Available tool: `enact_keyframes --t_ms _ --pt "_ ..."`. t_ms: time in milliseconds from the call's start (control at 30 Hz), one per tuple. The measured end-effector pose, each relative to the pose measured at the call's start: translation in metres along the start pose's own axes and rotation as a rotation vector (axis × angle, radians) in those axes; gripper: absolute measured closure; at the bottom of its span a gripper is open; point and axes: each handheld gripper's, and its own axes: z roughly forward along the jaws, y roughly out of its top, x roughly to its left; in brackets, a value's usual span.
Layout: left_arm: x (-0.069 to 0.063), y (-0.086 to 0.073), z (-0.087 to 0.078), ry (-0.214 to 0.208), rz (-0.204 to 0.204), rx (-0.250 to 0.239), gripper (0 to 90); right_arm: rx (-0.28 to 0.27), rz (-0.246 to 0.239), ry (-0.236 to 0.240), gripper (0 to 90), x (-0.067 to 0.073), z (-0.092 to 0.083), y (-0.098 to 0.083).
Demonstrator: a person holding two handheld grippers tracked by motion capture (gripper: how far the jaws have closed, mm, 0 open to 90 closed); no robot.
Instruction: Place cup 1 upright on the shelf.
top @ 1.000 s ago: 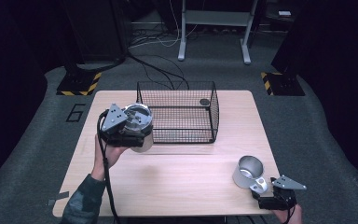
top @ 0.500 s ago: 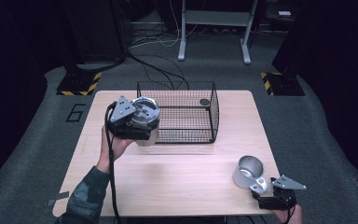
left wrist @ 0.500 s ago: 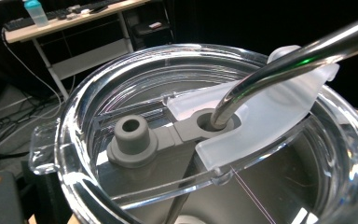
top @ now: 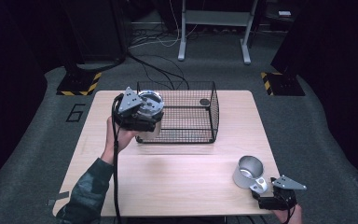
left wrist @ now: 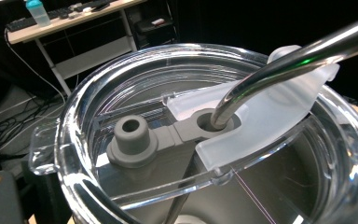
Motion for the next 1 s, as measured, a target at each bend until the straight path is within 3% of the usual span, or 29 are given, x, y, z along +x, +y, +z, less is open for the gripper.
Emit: enact_keyframes --t_ms 200,300,433,667,833,867,1000 --pt "0.004 0.002 0.006 0.003 -0.012 -0.007 3.8 0.000 0.001 0.000 0.0 0.000 0.000 0.000" --pt "0.011 0.003 0.012 0.001 -0.047 -0.012 3.8 0.000 0.001 0.000 0.0 0.000 0.000 0.000" --pt "0.014 0.004 0.016 0.011 -0.053 -0.019 3.8 0.000 0.001 0.000 0.0 0.000 0.000 0.000" --pt "0.020 0.007 0.027 0.009 -0.071 -0.014 3.8 0.000 0.001 0.000 0.1 0.000 0.000 0.000" --pt "0.025 0.007 0.036 0.011 -0.109 -0.014 3.8 0.000 0.001 0.000 0.1 0.000 0.000 0.000" --pt "0.027 0.007 0.038 0.018 -0.098 -0.010 3.8 -0.001 -0.001 0.000 0.0 0.000 0.000 0.000" --pt "0.032 0.005 0.045 0.019 -0.130 0.003 3.8 0.000 0.000 0.000 0.1 0.000 0.000 0.000"
